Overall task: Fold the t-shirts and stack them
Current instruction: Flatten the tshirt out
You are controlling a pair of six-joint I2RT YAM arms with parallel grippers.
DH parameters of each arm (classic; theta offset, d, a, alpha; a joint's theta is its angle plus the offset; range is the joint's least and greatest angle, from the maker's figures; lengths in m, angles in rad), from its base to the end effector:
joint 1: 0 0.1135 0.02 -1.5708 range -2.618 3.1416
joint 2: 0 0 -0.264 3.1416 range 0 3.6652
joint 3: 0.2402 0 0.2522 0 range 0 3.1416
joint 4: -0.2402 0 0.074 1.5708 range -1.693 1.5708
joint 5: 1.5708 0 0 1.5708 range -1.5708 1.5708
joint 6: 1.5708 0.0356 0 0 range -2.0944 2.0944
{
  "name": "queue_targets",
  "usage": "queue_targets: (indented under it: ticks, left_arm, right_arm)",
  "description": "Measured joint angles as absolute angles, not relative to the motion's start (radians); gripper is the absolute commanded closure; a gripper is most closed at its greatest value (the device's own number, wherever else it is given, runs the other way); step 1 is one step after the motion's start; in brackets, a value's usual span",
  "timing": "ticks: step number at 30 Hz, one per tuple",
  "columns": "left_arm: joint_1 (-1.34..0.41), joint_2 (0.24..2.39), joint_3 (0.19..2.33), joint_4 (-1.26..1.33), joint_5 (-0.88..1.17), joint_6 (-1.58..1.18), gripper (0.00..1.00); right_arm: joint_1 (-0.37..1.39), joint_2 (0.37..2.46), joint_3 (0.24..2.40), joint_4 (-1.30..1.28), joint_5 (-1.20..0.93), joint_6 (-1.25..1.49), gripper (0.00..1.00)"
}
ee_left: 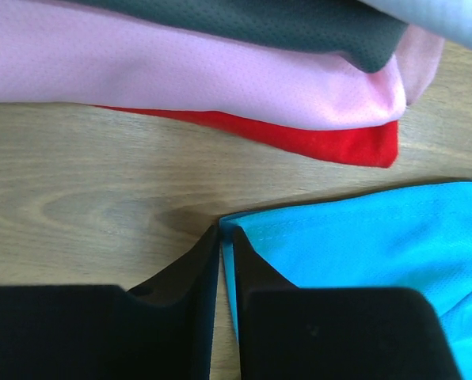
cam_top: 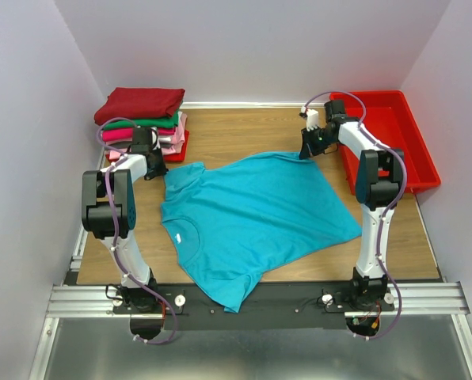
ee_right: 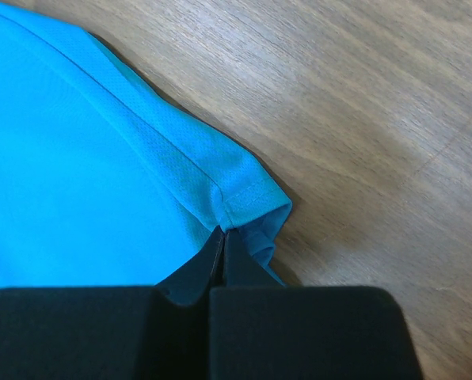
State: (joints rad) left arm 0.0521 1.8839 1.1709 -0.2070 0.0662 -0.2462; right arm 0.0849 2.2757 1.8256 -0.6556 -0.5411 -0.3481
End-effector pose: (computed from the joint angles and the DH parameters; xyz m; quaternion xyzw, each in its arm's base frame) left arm 0.3918 0.0181 0.1627 -0.1303 0.9381 -0.0622 0.3150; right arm 0.4813 0.0594 0.1686 -0.2616 0.9026 0.2287 0.2543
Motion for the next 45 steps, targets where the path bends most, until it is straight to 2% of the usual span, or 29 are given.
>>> queue_targets:
  ticks: [3, 15, 19, 22, 31, 35, 39, 45]
  left_arm:
    - [0.051, 1.884, 1.171, -0.207, 0.086, -0.243, 0.73]
    - [0.046, 1.890, 1.172, -0.207, 0.107, -0.239, 0.73]
    - [0.030, 1.906, 1.192, -0.209, 0.089, -0.239, 0.79]
    - [0.010, 1.916, 1.204, -0.208, 0.063, -0.235, 1.00]
    - [-0.036, 1.887, 1.190, -0.226, 0.033, -0.231, 1.00]
    - [-0.052, 1.773, 1.171, -0.268, 0.032, -0.231, 1.00]
    - [-0.060, 1.514, 1.171, -0.256, 0.025, -0.234, 1.00]
    - [-0.060, 1.142, 1.198, -0.181, -0.006, -0.260, 1.00]
  right_arm:
    - [0.085, 2.275, 1.826, -0.656, -0.541, -0.348, 1.00]
    - [0.085, 2.275, 1.826, -0.656, -0.541, -0.340, 1.00]
    - [0.085, 2.275, 1.826, -0.656, -0.541, -0.340, 1.00]
    - [0.085, 2.276, 1.826, -0.656, -0.541, -0.339, 1.00]
    - [0.085, 2.273, 1.826, -0.656, -0.541, -0.336, 1.00]
    - [0.085, 2.234, 1.826, -0.661, -0.539, -0.338, 1.00]
    - [0.085, 2.146, 1.839, -0.684, -0.530, -0.347, 1.00]
    - [0.085, 2.008, 2.019, -0.747, -0.521, -0.380, 1.00]
